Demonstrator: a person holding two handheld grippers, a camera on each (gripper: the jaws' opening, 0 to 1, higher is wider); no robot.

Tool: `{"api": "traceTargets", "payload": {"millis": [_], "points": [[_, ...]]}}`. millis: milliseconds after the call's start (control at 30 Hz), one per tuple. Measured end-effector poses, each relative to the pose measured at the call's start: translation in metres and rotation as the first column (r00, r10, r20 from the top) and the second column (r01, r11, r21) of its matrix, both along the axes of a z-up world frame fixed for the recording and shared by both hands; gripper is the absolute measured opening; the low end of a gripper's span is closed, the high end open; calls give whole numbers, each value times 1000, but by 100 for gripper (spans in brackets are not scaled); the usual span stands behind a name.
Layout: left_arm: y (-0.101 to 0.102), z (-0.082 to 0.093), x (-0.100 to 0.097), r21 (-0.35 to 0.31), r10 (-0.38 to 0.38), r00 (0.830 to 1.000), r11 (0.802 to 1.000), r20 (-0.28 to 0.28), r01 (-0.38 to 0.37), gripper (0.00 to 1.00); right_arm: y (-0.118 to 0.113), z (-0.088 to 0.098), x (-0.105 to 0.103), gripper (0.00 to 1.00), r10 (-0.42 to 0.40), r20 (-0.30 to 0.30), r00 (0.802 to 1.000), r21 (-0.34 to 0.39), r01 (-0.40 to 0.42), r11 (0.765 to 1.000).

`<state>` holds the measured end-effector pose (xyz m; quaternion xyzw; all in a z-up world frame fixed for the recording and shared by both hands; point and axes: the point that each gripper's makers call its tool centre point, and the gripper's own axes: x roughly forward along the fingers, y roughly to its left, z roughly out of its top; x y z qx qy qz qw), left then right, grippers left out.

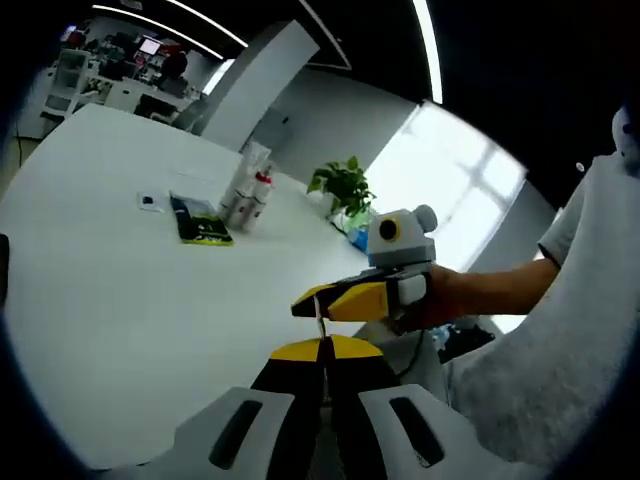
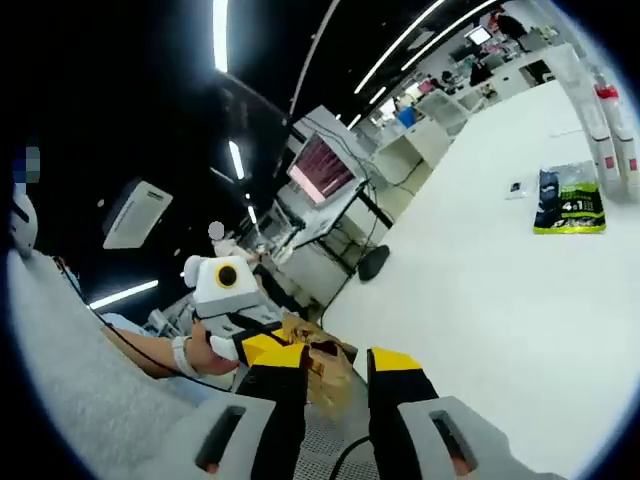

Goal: Arrange the skincare products in the storage area until every visible bottle or jar stands upright without overlapping.

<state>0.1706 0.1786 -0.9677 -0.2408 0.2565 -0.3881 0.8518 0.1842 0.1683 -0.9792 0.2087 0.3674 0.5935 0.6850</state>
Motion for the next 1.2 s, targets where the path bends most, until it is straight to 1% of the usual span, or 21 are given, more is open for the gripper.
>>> {"api": "traceTargets", "payload": {"millis": [67, 100, 133, 167, 200, 233, 267, 333, 367, 400, 467, 533, 600, 700, 733, 833, 867, 1000, 1100, 1167, 1200], "points": [[1, 2, 0, -18, 3, 1000, 1000, -3, -3, 0, 1, -1, -6, 19, 12, -17, 1000, 12, -12, 1000], [1, 3, 1, -25, 5, 1000, 1000, -5, -5, 0, 1, 1, -9, 15, 15, -22, 1000, 30, -14, 999], [1, 3, 1, -24, 9, 1000, 1000, -3, -9, 0, 1, 2, -10, 7, 19, -20, 1000, 41, -18, 999], [3, 2, 2, -16, 17, 1000, 1000, -1, -17, 0, 0, 3, -8, 6, 3, -7, 1000, 42, -3, 999], [3, 3, 3, -28, 18, 1000, 999, -8, -18, 0, 0, 4, -9, 5, 1, -8, 1000, 46, -1, 999], [4, 1, 3, -25, 22, 1000, 999, -9, -22, 0, -1, 5, -8, 1, -3, -11, 1000, 51, 4, 999], [5, 1, 4, -26, 28, 1000, 999, -13, -28, 0, -2, 6, -8, 0, -1, -7, 1000, 57, 1, 998], [3, 2, 3, -34, 23, 1000, 999, -18, -24, 0, -2, 9, -9, 0, 0, -28, 1000, 76, 2, 997], [2, 2, 3, -39, 22, 1000, 999, -17, -22, 0, -3, 9, -8, 0, 2, -22, 1000, 75, 0, 997], [2, 3, 3, -42, 18, 1000, 999, -17, -18, 0, -3, 11, -8, 0, -1, -27, 1000, 84, 3, 996], [2, 4, 4, -35, 22, 1000, 999, 1, -22, 0, -4, 15, -7, 0, -7, -53, 999, 113, 13, 994], [1, 6, 3, -57, 16, 1000, 998, -2, -16, 1, -4, 21, -4, 0, -25, -92, 995, 152, 39, 988], [1, 6, 3, -61, 16, 1000, 998, -8, -16, 2, -4, 23, -2, 0, -32, -118, 993, 170, 52, 984], [-2, 5, 1, -66, 1, 1000, 998, -16, -2, 4, -4, 30, 0, 0, -48, -133, 990, 199, 74, 977], [-3, 4, 0, -66, -9, 1000, 998, -24, 8, 4, -4, 33, 2, 0, -58, -152, 987, 217, 90, 972], [-6, 2, -3, -60, -24, 999, 998, -29, 22, 2, -5, 35, 6, 0, -75, -174, 982, 234, 115, 965], [-6, 3, -3, -61, -27, 999, 998, -30, 25, 1, -5, 34, 6, 0, -76, -173, 982, 233, 115, 966], [-5, 5, -4, -75, -31, 999, 997, -40, 28, 0, -5, 35, 5, 0, -81, -185, 979, 238, 124, 963], [-3, 6, -3, -88, -20, 999, 996, -46, 16, 0, -4, 34, 6, 0, -86, -157, 984, 229, 121, 966], [0, 7, -1, -108, -12, 998, 994, -56, 6, 0, -4, 33, 5, 0, -78, -143, 987, 223, 109, 969], [0, 10, 0, -130, -6, 998, 992, -64, -2, 0, -5, 31, 5, 4, -76, -137, 988, 216, 105, 971]]}}
